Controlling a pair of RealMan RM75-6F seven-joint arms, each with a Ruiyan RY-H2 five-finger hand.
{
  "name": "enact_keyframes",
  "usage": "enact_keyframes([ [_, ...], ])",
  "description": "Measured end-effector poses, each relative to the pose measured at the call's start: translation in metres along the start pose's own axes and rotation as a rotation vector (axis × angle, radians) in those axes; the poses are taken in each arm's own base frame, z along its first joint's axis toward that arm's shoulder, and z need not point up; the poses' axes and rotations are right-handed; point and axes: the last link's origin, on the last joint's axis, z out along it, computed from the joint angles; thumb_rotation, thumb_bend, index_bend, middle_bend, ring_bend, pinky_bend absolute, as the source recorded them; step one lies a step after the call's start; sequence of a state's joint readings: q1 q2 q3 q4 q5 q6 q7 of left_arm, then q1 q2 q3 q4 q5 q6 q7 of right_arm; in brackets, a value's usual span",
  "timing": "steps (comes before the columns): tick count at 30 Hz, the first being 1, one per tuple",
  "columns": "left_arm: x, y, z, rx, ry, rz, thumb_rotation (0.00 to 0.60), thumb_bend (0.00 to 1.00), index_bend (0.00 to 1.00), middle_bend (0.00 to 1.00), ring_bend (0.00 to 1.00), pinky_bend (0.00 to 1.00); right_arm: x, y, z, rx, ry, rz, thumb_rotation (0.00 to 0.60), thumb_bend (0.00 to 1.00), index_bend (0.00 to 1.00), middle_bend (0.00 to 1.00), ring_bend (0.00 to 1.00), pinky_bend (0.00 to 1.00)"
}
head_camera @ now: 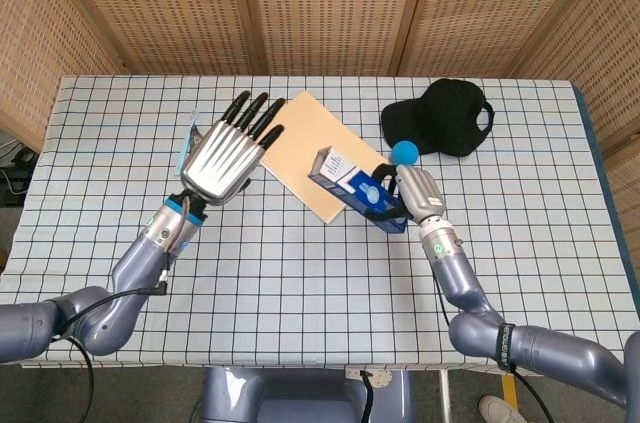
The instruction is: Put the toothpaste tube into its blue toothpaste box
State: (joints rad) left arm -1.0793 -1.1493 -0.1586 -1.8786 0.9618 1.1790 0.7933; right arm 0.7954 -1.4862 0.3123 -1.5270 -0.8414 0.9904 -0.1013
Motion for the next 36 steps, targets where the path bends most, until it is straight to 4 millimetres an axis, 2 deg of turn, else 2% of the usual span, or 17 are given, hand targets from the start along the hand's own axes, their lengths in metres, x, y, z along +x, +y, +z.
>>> enact_keyframes([
  [6,-0.032,-0.016,-0.045,0.051,-0.042,-0.103,0.600,0.06,0.23,0.05,0.04,0.08,-0.012,0.038,-0.018,-0.052,-0.002,-0.304,0.600,0.24,0.73,0.55,0.60,0.65],
  [10,-0.056,-0.020,-0.076,0.069,-0.079,-0.152,0.600,0.06,0.24,0.05,0.04,0.08,-0.028,0.056,-0.034,-0.084,-0.041,-0.443,0.600,0.24,0.73,0.55,0.60,0.65],
  [12,-0.063,-0.022,-0.085,0.074,-0.080,-0.159,0.600,0.06,0.24,0.05,0.04,0.08,-0.035,0.063,-0.041,-0.097,-0.050,-0.486,0.600,0.24,0.72,0.55,0.60,0.65],
  [17,-0.078,-0.025,-0.109,0.092,-0.079,-0.189,0.600,0.06,0.24,0.05,0.04,0.08,-0.048,0.066,-0.051,-0.098,-0.048,-0.527,0.600,0.24,0.72,0.55,0.59,0.65],
  [24,-0.093,-0.030,-0.133,0.108,-0.082,-0.208,0.600,0.06,0.25,0.05,0.04,0.08,-0.061,0.055,-0.057,-0.055,-0.038,-0.546,0.600,0.24,0.72,0.54,0.59,0.65],
  [27,-0.097,-0.033,-0.139,0.114,-0.084,-0.209,0.600,0.06,0.25,0.05,0.04,0.08,-0.065,0.050,-0.059,-0.040,-0.042,-0.550,0.600,0.23,0.65,0.48,0.53,0.57],
  [28,-0.098,-0.034,-0.142,0.118,-0.085,-0.211,0.600,0.06,0.25,0.05,0.04,0.08,-0.067,0.048,-0.061,-0.034,-0.047,-0.548,0.600,0.23,0.60,0.43,0.48,0.51],
  [30,-0.100,-0.035,-0.145,0.123,-0.087,-0.216,0.600,0.06,0.25,0.05,0.04,0.08,-0.071,0.044,-0.063,-0.025,-0.056,-0.549,0.600,0.22,0.50,0.33,0.38,0.39],
  [32,-0.103,-0.036,-0.149,0.130,-0.091,-0.220,0.600,0.06,0.24,0.04,0.03,0.05,-0.074,0.043,-0.065,-0.021,-0.064,-0.556,0.600,0.21,0.33,0.16,0.21,0.23],
  [34,-0.105,-0.037,-0.152,0.136,-0.096,-0.220,0.600,0.06,0.22,0.02,0.01,0.02,-0.077,0.042,-0.067,-0.022,-0.074,-0.572,0.600,0.21,0.20,0.05,0.07,0.11],
  [36,-0.108,-0.037,-0.155,0.143,-0.103,-0.222,0.600,0.06,0.20,0.01,0.00,0.00,-0.080,0.042,-0.069,-0.029,-0.083,-0.589,0.600,0.20,0.11,0.00,0.01,0.03],
])
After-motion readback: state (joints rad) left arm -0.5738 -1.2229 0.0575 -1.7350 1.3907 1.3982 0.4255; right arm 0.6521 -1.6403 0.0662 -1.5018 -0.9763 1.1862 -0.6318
